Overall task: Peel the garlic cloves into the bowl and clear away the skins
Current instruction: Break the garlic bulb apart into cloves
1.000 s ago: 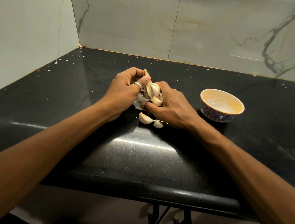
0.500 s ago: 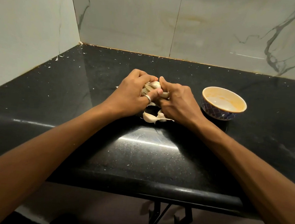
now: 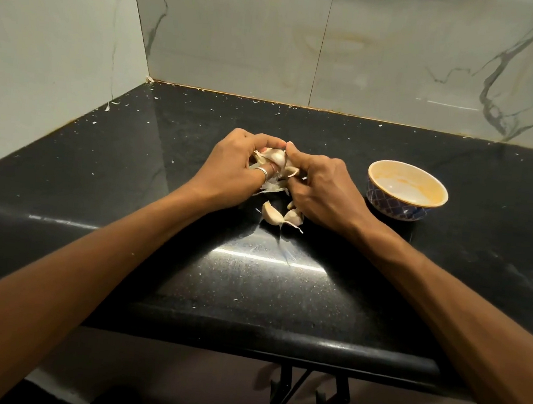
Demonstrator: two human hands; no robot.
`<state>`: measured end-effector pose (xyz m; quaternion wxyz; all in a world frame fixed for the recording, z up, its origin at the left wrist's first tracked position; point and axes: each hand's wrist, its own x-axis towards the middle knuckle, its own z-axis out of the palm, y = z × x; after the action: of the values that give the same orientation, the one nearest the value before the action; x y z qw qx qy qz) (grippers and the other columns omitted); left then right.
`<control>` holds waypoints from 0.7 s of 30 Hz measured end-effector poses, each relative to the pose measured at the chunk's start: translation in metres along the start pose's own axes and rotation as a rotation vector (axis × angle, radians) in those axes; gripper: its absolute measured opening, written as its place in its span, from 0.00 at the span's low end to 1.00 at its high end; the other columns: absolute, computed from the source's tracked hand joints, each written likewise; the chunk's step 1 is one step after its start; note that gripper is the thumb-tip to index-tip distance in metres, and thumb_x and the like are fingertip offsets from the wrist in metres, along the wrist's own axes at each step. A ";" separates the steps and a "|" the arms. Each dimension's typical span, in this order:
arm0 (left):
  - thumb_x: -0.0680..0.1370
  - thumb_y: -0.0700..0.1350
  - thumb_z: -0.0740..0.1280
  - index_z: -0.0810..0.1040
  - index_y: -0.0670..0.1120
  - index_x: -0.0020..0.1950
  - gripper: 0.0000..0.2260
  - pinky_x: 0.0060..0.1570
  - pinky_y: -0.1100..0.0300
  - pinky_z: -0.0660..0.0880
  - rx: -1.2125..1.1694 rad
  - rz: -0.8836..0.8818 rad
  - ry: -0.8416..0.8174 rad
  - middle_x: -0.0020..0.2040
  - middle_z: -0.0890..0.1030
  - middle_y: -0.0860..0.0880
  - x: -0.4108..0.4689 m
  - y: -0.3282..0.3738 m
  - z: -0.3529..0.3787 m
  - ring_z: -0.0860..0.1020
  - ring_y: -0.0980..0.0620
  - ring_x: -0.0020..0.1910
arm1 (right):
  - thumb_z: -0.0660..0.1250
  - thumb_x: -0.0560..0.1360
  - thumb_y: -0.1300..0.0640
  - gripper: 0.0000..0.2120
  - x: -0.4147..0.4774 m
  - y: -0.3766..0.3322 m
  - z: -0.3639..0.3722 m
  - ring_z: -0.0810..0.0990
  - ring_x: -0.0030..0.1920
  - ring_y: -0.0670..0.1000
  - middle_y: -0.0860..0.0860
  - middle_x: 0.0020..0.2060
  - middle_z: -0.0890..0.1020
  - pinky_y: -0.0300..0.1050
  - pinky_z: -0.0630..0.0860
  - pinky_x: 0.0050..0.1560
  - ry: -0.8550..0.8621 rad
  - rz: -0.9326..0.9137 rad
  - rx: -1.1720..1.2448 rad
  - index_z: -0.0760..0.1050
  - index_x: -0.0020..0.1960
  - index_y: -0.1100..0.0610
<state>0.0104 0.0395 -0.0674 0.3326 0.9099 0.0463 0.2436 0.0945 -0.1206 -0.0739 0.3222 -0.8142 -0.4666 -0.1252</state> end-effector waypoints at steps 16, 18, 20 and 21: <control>0.77 0.37 0.66 0.79 0.54 0.58 0.15 0.49 0.69 0.68 0.039 -0.059 0.022 0.54 0.74 0.48 0.005 -0.007 0.003 0.75 0.52 0.50 | 0.62 0.74 0.52 0.12 0.001 -0.001 -0.002 0.84 0.33 0.52 0.52 0.32 0.85 0.52 0.79 0.34 0.087 0.063 0.105 0.84 0.43 0.54; 0.77 0.36 0.65 0.78 0.53 0.58 0.16 0.46 0.74 0.66 0.056 -0.061 0.010 0.54 0.74 0.48 0.006 -0.007 0.004 0.74 0.54 0.49 | 0.62 0.74 0.51 0.13 0.000 -0.002 -0.003 0.83 0.33 0.51 0.51 0.32 0.84 0.52 0.78 0.34 0.079 0.034 0.110 0.84 0.42 0.55; 0.77 0.35 0.64 0.78 0.53 0.59 0.16 0.47 0.69 0.66 0.072 -0.061 0.000 0.55 0.73 0.48 0.007 -0.007 0.005 0.73 0.53 0.51 | 0.63 0.75 0.54 0.12 -0.001 -0.003 -0.003 0.83 0.32 0.51 0.52 0.31 0.84 0.52 0.77 0.33 0.068 0.000 0.114 0.83 0.41 0.57; 0.77 0.35 0.64 0.78 0.52 0.60 0.17 0.49 0.67 0.66 0.081 -0.061 -0.004 0.56 0.73 0.48 0.007 -0.007 0.005 0.73 0.53 0.53 | 0.64 0.75 0.54 0.12 -0.002 -0.003 -0.002 0.82 0.31 0.53 0.53 0.31 0.83 0.53 0.76 0.33 0.064 -0.016 0.115 0.82 0.40 0.58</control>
<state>0.0192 0.0437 -0.0724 0.3030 0.9212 0.0830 0.2295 0.0909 -0.1223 -0.0720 0.3823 -0.7862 -0.4688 -0.1267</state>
